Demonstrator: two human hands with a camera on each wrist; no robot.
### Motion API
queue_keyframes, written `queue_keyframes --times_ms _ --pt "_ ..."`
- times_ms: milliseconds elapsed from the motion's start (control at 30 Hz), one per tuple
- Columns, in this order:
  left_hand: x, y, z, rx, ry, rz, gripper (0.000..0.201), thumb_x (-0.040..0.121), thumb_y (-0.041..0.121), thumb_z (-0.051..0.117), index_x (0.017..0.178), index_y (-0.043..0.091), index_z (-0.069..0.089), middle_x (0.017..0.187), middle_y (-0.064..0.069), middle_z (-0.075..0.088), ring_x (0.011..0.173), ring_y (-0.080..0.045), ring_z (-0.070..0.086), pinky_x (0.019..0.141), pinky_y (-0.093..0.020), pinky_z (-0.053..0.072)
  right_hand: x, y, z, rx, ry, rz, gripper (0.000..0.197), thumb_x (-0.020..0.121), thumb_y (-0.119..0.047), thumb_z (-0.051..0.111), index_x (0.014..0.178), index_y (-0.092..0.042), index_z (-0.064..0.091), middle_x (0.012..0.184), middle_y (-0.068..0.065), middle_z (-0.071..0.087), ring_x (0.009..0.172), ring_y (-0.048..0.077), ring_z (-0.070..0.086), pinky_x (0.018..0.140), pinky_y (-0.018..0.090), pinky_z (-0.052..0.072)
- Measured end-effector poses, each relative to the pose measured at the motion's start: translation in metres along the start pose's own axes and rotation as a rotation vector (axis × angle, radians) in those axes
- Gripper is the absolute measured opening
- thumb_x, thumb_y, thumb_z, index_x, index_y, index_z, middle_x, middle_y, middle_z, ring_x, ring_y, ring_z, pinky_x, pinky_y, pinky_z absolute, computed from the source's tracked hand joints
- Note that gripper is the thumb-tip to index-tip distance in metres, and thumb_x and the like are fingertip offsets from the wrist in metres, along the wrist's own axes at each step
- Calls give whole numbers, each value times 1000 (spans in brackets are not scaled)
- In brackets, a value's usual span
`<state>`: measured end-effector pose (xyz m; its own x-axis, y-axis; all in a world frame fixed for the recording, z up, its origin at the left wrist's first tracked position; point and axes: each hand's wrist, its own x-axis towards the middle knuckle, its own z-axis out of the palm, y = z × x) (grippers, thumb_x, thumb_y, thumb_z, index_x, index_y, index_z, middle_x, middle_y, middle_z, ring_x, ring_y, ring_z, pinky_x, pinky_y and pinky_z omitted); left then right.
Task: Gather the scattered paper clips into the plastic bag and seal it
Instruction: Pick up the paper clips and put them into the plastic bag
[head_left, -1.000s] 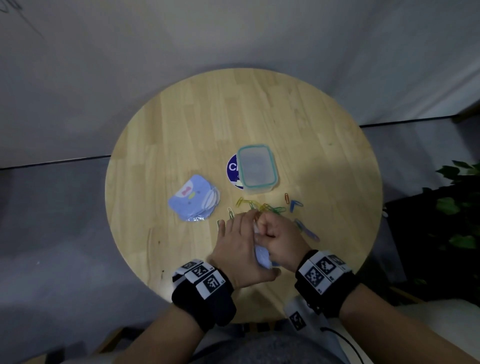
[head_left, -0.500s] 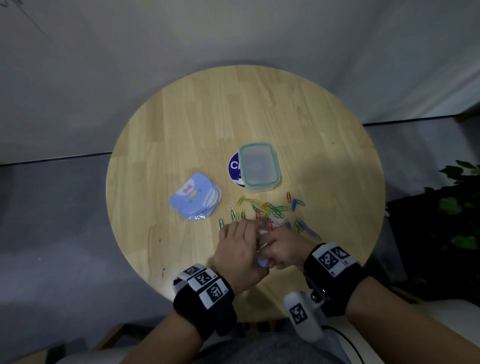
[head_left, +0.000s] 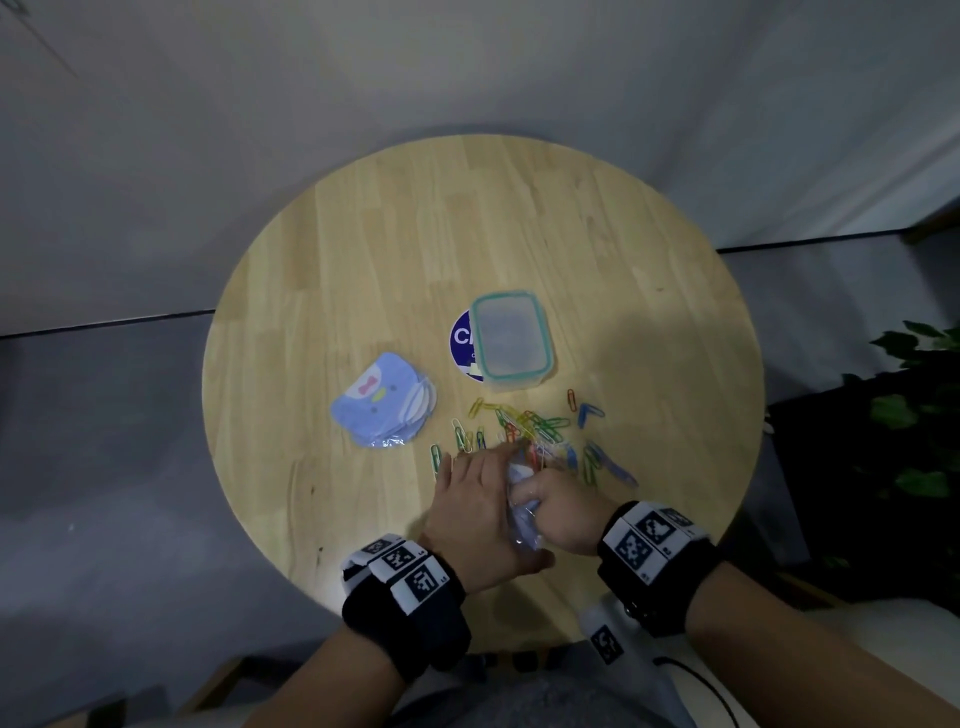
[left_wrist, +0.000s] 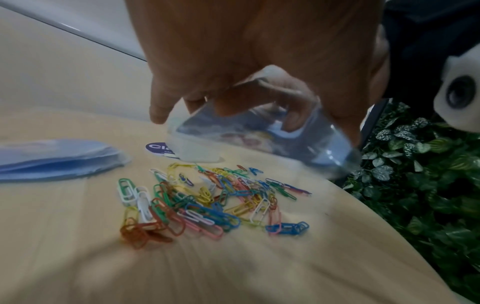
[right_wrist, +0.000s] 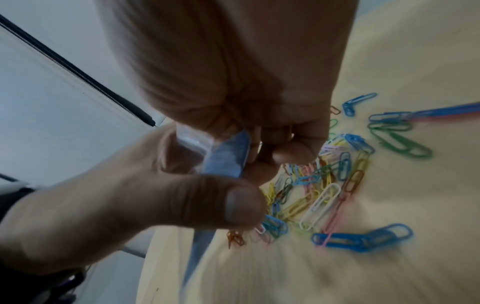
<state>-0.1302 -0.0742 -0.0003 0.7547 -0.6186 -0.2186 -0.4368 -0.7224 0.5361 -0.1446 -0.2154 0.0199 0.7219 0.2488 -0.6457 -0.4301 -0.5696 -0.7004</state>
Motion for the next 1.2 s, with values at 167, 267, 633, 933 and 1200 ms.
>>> queue_keyframes --times_ms 167,267,633,933,1200 --pt "2 -1 11 -51 102 -41 66 52 44 58 110 13 51 96 -2 57 89 -27 55 90 -47 46 5 -3 3 -23 84 -6 29 84 7 46 106 2 65 109 17 65 106 31 58 87 26 41" --pt "6 -9 9 -66 143 -124 64 52 45 52 107 11 51 91 -4 58 84 -30 55 80 -39 46 10 8 -9 228 418 115 36 72 11 53 63 -20 71 69 0 64 73 19 61 66 27 44" --pt "-6 -29 6 -73 232 -293 94 48 65 59 124 9 49 107 -5 58 100 -32 56 86 -40 43 59 31 -16 -400 435 353 33 80 -21 65 107 -5 53 113 16 58 103 34 59 82 40 52" --pt "-2 -30 17 -63 160 -327 107 47 73 56 133 12 42 118 -3 55 109 -30 52 92 -41 42 48 40 -25 -109 596 280 11 72 -6 68 63 -3 63 75 11 64 74 23 57 64 23 40" --pt "19 -12 15 -154 304 -225 95 49 60 71 126 13 40 105 -6 58 98 -32 58 84 -40 47 6 -15 -48 827 724 82 22 70 9 71 61 -7 60 50 9 57 43 17 49 43 20 47"
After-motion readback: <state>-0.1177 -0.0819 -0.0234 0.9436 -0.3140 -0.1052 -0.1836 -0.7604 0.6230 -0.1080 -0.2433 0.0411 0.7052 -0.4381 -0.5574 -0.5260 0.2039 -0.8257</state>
